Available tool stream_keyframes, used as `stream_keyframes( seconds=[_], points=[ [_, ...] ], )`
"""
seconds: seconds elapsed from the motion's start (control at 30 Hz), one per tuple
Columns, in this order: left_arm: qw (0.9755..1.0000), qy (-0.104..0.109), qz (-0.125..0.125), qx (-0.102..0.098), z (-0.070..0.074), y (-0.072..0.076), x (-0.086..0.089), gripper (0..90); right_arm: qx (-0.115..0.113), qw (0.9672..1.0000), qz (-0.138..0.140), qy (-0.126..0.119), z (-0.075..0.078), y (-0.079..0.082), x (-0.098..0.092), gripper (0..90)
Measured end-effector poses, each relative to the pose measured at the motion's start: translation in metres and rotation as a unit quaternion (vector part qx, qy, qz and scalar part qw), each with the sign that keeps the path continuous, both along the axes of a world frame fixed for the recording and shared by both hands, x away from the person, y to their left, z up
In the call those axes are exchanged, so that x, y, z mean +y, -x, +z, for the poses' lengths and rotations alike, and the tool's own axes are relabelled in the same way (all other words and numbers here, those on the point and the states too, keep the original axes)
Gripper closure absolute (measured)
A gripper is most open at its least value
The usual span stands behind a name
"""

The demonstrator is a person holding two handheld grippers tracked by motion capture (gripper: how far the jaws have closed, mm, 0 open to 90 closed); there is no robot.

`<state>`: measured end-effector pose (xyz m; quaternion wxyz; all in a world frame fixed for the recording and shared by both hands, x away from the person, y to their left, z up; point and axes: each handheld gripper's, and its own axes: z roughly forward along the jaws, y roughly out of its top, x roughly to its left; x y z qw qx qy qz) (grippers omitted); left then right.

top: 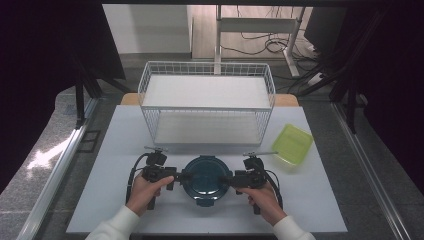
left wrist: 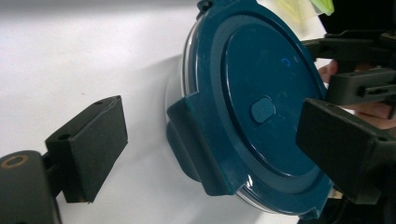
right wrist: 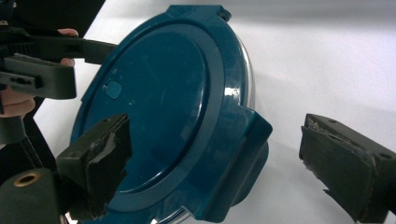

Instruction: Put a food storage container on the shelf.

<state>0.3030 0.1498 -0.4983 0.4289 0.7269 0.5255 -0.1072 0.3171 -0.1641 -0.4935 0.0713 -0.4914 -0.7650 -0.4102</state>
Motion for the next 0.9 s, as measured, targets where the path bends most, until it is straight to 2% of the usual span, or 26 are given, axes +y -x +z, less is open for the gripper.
stream_keyframes(
  seconds=[0.07,0.17,0.33,0.53,0.63,0.7,0.73,0.83,0.9],
  points=[
    [0.9999,0.009,0.002,0.005,-0.002,0.000,0.000,8.5,0.007,1.0000,-0.003,-0.004,-0.002,0.000,0.000,9.2],
    [0.9999,0.003,-0.008,0.008,-0.005,0.000,-0.003,8.7,0.019,0.9998,-0.004,-0.008,-0.006,0.000,0.001,9.1],
    [0.9997,0.010,-0.013,0.019,-0.010,0.000,-0.009,9.0,0.033,0.9993,-0.001,-0.018,-0.010,-0.001,0.004,9.1],
    [0.9990,0.017,-0.021,0.035,-0.015,0.001,-0.014,15.6,0.048,0.9985,-0.002,-0.028,-0.014,0.000,0.006,10.0],
    [0.9984,0.029,-0.025,0.041,-0.016,0.002,-0.016,17.8,0.061,0.9975,-0.002,-0.036,-0.015,0.000,0.007,10.4],
    [0.9984,0.027,-0.024,0.044,-0.016,0.002,-0.017,18.2,0.075,0.9960,0.000,-0.049,-0.016,0.001,0.007,16.1],
    [0.9983,0.029,-0.022,0.046,-0.016,0.002,-0.017,18.6,0.081,0.9953,0.000,-0.053,-0.016,0.001,0.008,15.8],
    [0.9973,0.042,-0.008,0.059,-0.017,0.002,-0.014,21.7,0.088,0.9951,-0.008,-0.045,-0.014,0.003,0.010,17.2],
    [0.9971,0.046,-0.005,0.061,-0.018,0.002,-0.013,23.3,0.095,0.9942,-0.016,-0.048,-0.013,0.003,0.008,20.3]
  ],
)
